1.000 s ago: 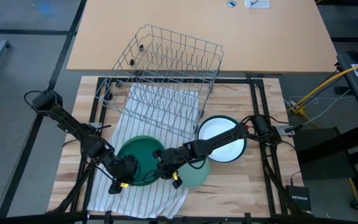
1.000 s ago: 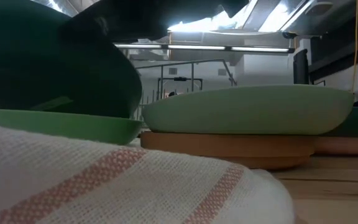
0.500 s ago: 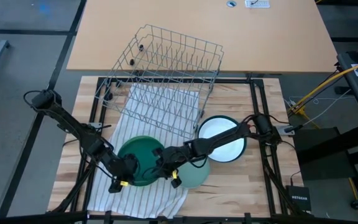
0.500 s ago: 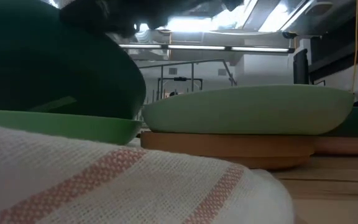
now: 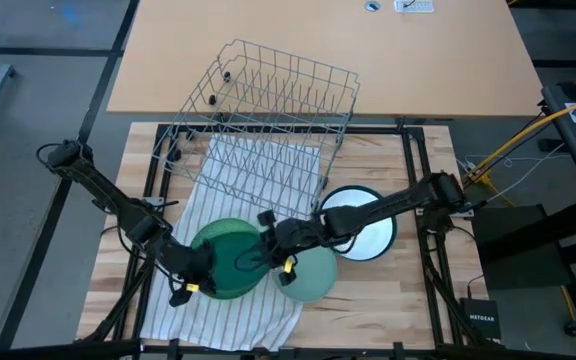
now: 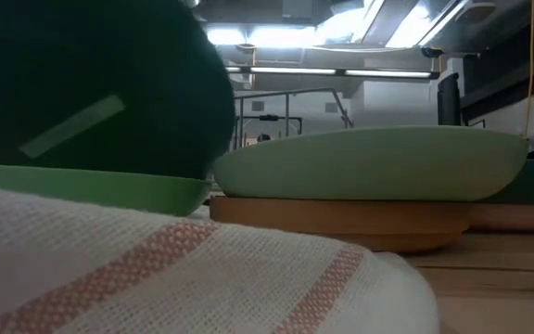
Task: Sort dishes
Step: Put the dark green plate into the dishwasher rack
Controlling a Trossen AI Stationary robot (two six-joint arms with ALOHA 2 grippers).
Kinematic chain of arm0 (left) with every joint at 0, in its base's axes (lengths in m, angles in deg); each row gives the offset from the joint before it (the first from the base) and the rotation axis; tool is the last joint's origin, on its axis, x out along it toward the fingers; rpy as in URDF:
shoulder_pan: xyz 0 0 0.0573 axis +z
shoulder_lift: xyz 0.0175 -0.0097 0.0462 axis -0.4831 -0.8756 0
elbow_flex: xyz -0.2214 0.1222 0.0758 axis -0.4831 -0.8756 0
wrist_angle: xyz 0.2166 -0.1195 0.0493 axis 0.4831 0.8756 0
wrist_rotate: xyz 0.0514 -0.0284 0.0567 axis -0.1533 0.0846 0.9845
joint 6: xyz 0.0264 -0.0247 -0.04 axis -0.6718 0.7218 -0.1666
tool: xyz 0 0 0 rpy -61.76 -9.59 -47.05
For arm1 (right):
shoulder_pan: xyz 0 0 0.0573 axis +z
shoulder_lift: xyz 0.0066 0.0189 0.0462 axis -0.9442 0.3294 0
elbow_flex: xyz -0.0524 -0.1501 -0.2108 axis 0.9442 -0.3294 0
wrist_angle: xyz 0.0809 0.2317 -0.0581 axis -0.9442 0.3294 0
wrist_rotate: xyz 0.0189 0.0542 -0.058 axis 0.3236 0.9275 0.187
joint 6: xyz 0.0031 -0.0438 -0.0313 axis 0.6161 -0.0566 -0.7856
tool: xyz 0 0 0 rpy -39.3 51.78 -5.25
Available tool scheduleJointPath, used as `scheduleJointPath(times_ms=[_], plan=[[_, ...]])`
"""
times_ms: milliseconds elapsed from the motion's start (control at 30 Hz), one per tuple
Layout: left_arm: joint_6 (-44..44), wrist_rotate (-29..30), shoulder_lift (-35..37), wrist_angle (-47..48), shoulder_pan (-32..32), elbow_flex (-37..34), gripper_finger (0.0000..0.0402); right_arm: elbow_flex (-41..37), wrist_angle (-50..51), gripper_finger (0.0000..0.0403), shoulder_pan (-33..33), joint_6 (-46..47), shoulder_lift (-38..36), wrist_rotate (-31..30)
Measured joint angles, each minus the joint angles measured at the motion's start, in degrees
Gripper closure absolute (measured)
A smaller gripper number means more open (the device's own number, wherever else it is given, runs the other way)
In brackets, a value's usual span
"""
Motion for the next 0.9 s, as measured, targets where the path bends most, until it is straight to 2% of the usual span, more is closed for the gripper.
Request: scheduleJointPath(times_ms=[233, 400, 600, 800, 900], plan=[[0.38, 6.56, 6.04, -5.11, 0.0, -0.02, 0.0401, -0.11, 7.75, 0.03, 0.04, -0.02, -7.05, -1.07], [-2.62, 12.5, 10.77, -9.8, -0.02, -0.07, 0.0401, -0.18, 13.31, 0.03, 0.07, -0.04, -12.48, -6.82], [-10.39, 19.48, 14.09, -19.87, 0.0, -0.09, 0.0401, -0.18, 19.7, 0.03, 0.07, 0.2, -19.69, -14.63], [-21.53, 21.23, 14.29, -34.57, 1.11, -0.07, 0.0401, -0.2, 26.18, 0.03, 0.07, 0.31, -26.4, -19.64], [-26.61, 21.45, 14.28, -38.66, 3.4, -0.02, 0.0401, -0.2, 28.64, 0.03, 0.07, 0.35, -29.37, -23.27]])
